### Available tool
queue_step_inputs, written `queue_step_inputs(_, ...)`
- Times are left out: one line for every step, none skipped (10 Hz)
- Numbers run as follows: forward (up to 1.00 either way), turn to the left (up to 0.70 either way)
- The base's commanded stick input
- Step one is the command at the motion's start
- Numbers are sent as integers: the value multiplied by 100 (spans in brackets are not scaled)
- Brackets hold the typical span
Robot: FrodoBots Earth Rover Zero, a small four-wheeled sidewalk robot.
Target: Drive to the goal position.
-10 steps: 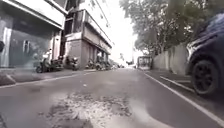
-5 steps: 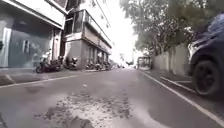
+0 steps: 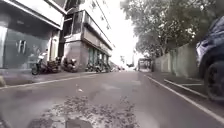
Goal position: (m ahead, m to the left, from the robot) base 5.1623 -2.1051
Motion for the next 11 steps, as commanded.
queue_step_inputs(70, -14)
queue_step_inputs(70, -14)
queue_step_inputs(70, -14)
queue_step_inputs(70, -14)
queue_step_inputs(70, -2)
queue_step_inputs(70, 0)
queue_step_inputs(70, 0)
queue_step_inputs(70, 0)
queue_step_inputs(70, 0)
queue_step_inputs(70, 0)
queue_step_inputs(70, 0)
